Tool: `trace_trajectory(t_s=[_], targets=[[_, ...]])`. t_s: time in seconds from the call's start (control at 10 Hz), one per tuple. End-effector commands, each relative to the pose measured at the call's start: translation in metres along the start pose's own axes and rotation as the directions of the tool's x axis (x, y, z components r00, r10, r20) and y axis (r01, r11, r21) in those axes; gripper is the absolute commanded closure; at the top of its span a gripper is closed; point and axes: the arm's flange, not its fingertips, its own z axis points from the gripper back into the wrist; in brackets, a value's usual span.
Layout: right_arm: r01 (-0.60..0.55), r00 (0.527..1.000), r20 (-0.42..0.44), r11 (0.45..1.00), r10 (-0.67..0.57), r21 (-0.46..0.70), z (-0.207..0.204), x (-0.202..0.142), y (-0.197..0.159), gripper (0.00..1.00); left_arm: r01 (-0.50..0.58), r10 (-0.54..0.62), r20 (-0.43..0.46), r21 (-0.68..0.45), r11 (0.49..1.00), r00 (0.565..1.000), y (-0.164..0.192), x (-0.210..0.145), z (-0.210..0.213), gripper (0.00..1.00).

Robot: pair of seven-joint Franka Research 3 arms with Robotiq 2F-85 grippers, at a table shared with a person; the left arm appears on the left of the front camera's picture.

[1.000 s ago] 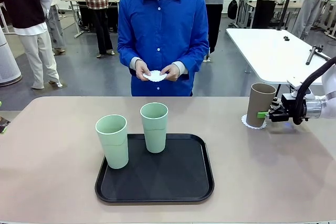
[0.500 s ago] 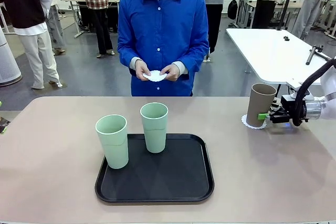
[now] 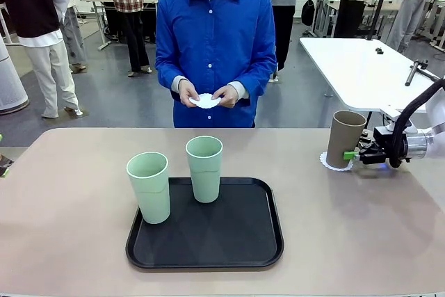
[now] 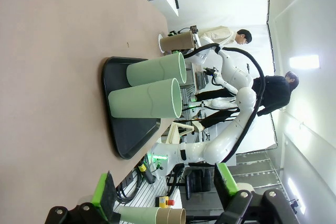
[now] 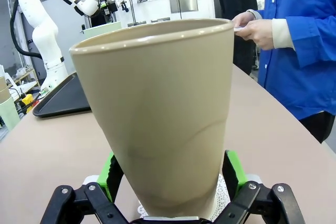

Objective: Place coasters on the table and set cups on them.
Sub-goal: Pick up one Reusable plastic cup and place it on a coaster set by the human.

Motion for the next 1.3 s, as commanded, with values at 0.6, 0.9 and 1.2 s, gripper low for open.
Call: trace_trajectory(t_s=[0.6, 0.9, 1.2], targets=[[0.036, 0.999, -0.019, 0.999, -0.036, 0.012, 0.049, 0.009, 0.005, 0.0, 0.006, -0.006, 0.008, -0.011, 1.0, 1.0, -0.001, -0.001, 0.001, 0.0], [0.078, 0.994, -0.071, 0.994, -0.084, -0.082, 0.075, 0.028, 0.02, 0.0, 0.006, -0.006, 0.008, -0.011, 1.0, 1.0, -0.001, -0.001, 0.001, 0.0], [0.202, 0.931, -0.253, 0.949, -0.263, -0.243, 0.084, 0.087, 0.062, 0.0, 0.006, -0.006, 0.008, -0.011, 1.0, 1.0, -0.001, -0.001, 0.001, 0.0]])
